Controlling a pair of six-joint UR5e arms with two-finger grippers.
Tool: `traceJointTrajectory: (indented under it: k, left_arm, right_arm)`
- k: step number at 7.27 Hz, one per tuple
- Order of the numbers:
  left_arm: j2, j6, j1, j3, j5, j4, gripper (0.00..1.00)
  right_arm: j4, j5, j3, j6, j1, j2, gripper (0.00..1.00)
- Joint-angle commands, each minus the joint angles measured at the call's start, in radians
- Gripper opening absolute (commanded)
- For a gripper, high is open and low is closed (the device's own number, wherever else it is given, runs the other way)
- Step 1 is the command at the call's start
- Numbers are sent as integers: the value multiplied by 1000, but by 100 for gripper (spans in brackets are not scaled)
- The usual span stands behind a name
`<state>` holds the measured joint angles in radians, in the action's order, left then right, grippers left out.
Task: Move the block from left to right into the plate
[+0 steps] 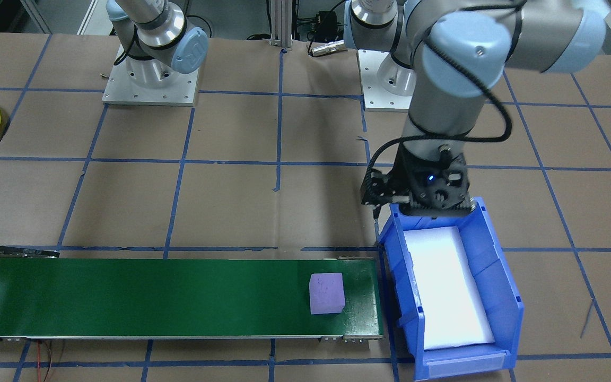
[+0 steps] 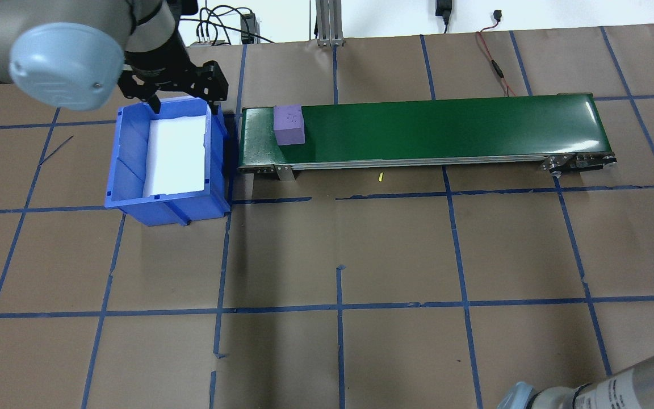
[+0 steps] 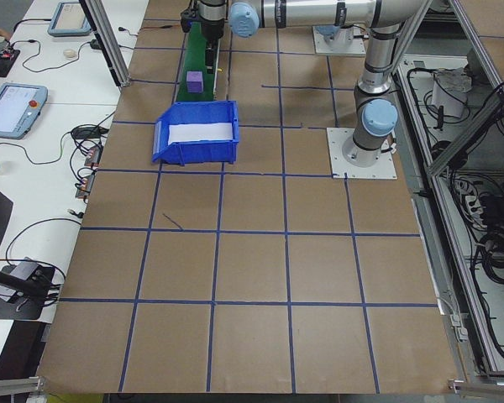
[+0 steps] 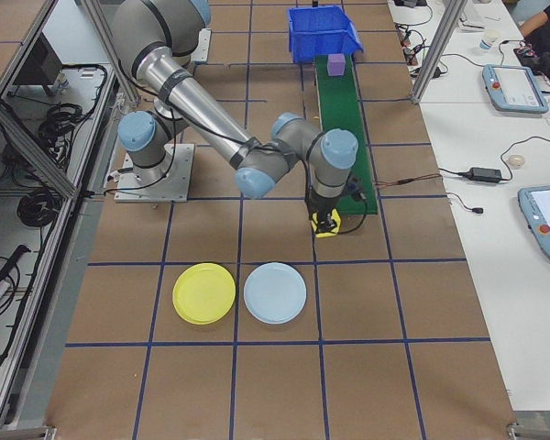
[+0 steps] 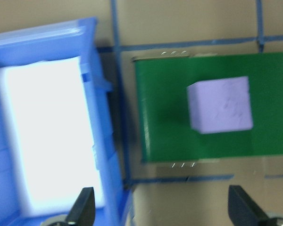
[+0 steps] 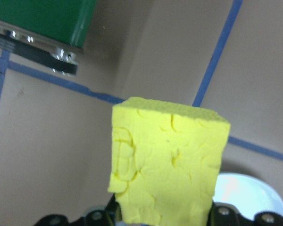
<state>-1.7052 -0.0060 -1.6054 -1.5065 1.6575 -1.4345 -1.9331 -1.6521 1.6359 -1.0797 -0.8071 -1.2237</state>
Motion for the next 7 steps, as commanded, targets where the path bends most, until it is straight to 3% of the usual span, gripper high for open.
traceJointTrajectory:
  k: [1,3,5,6,7]
  left_arm:
    - [137,35,32,-53,5,-101,100]
    - [196,115,29,-93,1,-95,100]
    - [173,113,73,-99,-33,-119,100]
    - [173,121,87,-72,-47,-148,100]
    - [177,121,84,-72,-53,-142,100]
  right_arm:
    - [45,-3,137,-84,244,-52,4]
    - [46,-9,247,-292,455,-136,5]
    - [-7,15,303,-466,616,-137,5]
    - [-32,11,317,-470,614,-126,15]
    - [-33,20,320,-512,620,-106,31]
